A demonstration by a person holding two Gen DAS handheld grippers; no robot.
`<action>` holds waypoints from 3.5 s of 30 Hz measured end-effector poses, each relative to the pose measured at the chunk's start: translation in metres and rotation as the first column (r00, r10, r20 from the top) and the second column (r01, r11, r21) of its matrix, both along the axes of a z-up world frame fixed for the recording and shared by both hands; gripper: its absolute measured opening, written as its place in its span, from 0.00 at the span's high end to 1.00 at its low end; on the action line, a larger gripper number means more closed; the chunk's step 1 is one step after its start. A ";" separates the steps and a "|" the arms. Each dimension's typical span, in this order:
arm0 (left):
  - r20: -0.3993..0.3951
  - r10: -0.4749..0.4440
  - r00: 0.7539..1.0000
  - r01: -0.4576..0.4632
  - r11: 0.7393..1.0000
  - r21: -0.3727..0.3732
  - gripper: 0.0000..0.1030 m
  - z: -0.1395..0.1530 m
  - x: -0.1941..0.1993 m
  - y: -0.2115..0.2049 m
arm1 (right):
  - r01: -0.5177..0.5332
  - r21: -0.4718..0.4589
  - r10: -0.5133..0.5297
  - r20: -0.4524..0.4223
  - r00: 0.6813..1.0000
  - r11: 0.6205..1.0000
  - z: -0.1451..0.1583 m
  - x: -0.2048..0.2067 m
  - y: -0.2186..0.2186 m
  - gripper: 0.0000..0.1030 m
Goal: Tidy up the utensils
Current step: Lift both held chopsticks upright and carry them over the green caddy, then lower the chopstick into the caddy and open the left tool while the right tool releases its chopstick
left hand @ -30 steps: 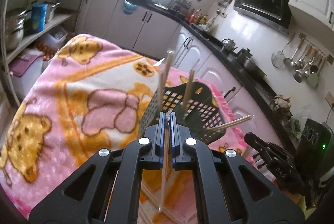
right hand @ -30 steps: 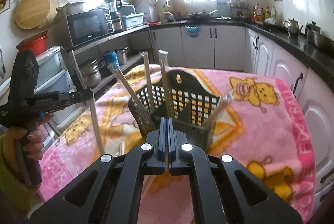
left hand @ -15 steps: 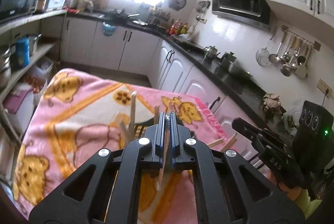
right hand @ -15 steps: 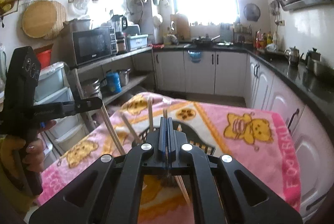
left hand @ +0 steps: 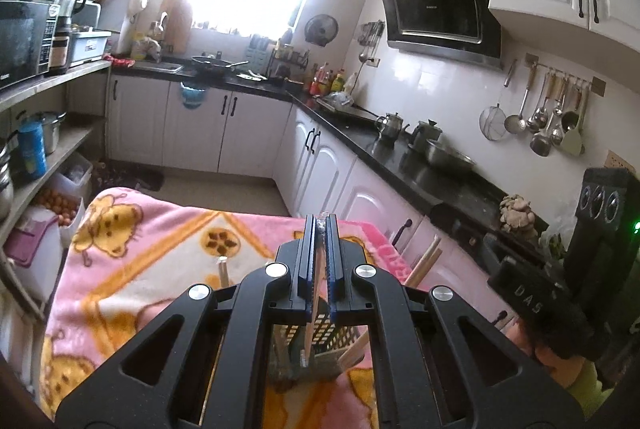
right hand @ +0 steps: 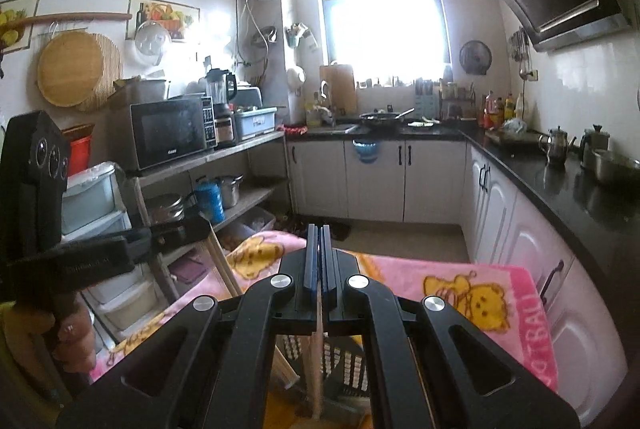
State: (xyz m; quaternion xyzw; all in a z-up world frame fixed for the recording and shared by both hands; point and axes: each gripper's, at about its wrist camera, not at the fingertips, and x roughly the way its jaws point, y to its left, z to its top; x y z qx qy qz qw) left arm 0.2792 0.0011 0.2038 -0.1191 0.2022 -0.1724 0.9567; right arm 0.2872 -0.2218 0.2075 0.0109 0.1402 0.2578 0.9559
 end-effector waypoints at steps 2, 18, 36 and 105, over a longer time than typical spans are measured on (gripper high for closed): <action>-0.001 0.000 1.000 0.000 1.000 0.001 1.00 -0.001 0.006 -0.004 | 0.011 0.002 -0.011 0.011 1.000 1.000 0.005 0.006 -0.002 0.99; -0.026 0.021 0.999 -0.020 0.999 0.047 1.00 -0.032 0.047 -0.021 | 0.040 0.014 -0.039 -0.008 0.999 0.999 -0.006 0.051 -0.011 0.99; -0.112 0.012 0.994 -0.010 1.000 0.021 1.00 -0.079 0.068 -0.022 | 0.029 -0.009 -0.030 -0.134 0.991 1.000 -0.062 0.083 -0.005 0.99; -0.183 -0.017 0.983 0.017 1.000 -0.002 0.25 -0.116 0.009 -0.017 | 0.133 0.027 -0.120 -0.273 0.955 0.991 -0.106 0.040 -0.060 0.49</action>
